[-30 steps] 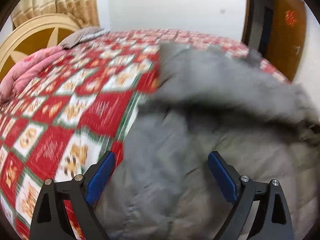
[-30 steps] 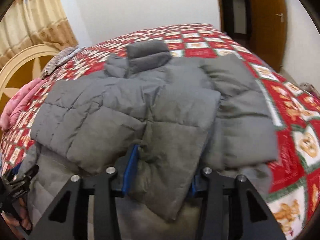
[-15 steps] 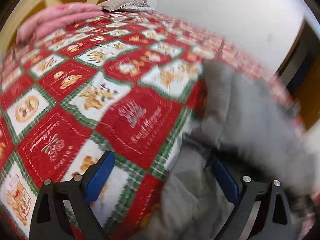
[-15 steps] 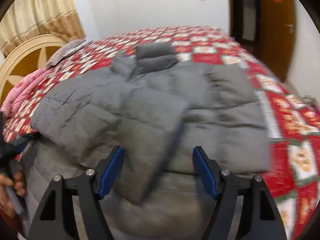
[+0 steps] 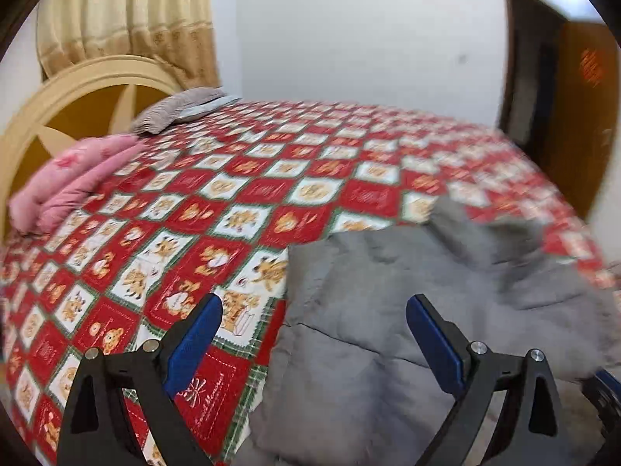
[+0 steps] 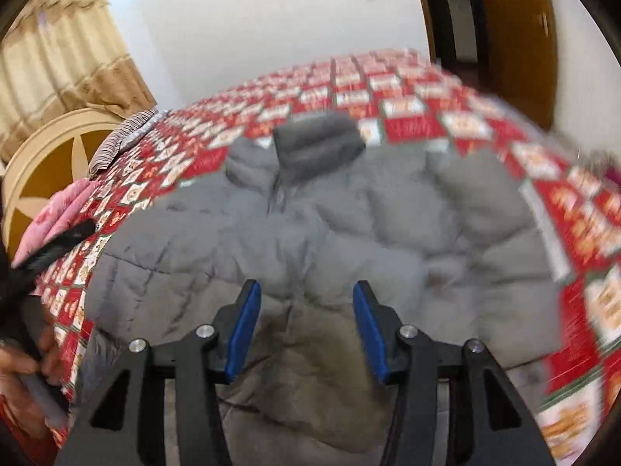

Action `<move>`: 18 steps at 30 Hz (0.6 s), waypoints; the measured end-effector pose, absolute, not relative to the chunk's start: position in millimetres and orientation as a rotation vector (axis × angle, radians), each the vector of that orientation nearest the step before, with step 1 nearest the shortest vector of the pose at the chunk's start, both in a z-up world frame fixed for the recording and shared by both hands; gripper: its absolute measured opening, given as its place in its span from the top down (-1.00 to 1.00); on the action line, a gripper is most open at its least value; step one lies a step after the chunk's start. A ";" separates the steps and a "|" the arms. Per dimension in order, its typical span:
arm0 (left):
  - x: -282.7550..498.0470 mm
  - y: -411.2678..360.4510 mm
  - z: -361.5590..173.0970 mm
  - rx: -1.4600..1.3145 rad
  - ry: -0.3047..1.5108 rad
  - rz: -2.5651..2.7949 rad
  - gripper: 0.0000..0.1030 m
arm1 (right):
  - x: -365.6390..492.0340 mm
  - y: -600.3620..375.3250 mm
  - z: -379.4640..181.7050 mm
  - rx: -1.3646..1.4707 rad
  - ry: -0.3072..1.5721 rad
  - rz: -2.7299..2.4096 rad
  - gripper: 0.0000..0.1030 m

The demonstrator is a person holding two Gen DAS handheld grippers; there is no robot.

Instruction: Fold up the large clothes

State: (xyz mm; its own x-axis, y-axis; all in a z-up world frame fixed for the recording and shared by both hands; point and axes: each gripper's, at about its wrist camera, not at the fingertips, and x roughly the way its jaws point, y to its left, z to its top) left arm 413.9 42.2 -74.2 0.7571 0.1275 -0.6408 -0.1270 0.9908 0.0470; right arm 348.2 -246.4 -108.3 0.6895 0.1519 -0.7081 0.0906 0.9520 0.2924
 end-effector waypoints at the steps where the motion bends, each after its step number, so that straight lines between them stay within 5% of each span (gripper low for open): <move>1: 421.1 42.3 -86.9 0.013 0.720 0.146 -0.87 | 351.6 -244.3 -117.0 0.325 0.826 0.043 -0.05; 6: 436.1 95.0 -157.4 -0.113 0.874 0.180 -0.88 | 362.6 -220.3 -144.5 0.203 0.884 0.159 -0.09; 13: 434.5 106.6 -157.2 -0.153 0.849 0.234 -0.92 | 362.3 -228.6 -135.0 0.130 0.920 0.192 -0.10; 16: 417.5 112.9 -147.5 -0.223 0.771 0.267 -0.92 | 365.8 -248.0 -98.9 0.239 0.864 0.183 -0.23; 18: 389.5 115.6 -129.2 -0.257 0.608 0.307 -0.92 | 386.0 -261.8 -70.5 0.282 0.812 0.126 -0.53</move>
